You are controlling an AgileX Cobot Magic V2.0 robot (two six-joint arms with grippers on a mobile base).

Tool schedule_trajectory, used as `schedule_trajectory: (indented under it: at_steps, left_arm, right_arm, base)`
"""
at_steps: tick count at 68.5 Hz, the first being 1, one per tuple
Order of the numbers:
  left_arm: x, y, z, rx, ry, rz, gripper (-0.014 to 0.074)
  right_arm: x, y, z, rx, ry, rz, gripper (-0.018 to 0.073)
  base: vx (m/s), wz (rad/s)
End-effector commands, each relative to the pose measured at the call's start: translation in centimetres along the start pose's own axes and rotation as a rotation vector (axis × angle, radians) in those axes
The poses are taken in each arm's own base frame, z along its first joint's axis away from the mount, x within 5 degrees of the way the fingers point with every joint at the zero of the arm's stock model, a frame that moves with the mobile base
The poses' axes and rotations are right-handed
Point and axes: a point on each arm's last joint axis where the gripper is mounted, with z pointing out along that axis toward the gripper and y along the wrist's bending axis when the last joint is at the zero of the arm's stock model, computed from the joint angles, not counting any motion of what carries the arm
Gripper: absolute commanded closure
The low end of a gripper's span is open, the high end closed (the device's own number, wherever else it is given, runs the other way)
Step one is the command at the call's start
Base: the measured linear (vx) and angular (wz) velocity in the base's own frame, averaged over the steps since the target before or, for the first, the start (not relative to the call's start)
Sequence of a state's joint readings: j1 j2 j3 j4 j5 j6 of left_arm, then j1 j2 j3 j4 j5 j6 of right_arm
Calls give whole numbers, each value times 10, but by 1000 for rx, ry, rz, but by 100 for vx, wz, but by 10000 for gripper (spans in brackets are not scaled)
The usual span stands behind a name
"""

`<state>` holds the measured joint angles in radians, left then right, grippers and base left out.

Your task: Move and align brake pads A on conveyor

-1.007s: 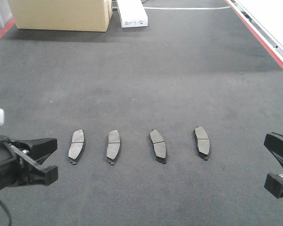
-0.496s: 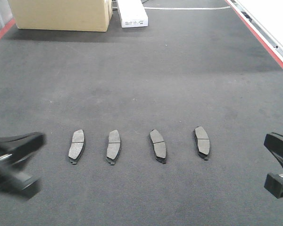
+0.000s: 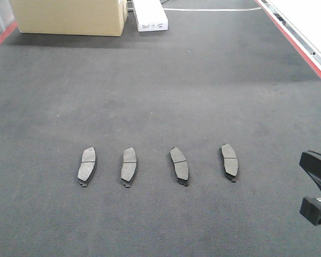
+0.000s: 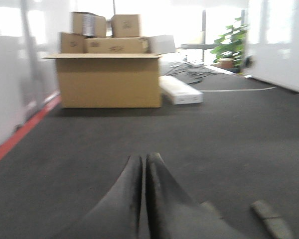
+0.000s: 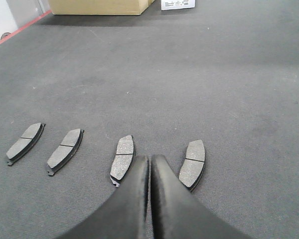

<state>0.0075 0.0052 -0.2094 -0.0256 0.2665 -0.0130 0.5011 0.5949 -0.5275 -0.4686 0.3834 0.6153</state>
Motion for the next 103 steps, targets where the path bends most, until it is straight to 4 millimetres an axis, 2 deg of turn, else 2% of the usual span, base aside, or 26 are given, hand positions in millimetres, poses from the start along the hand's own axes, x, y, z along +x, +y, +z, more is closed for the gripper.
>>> schedule_trajectory:
  at_steps: [1,21,34,103]
  left_arm:
    - [-3,2,-4,-56,-50,16,603]
    - [31,5,5,-69,25,27,603]
    - [56,6,11,-68,3,25,603]
    - [58,6,11,-69,25,24,603]
  right_arm:
    - [-14,3,-4,-30,-84,-16,568]
    - [-14,3,-4,-30,-84,-16,569]
    - [-14,3,-4,-29,-83,-16,568]
    - [-14,4,-4,-35,-90,-16,568]
  base:
    - [0,0]
    - [0,0]
    - [0,0]
    - [0,0]
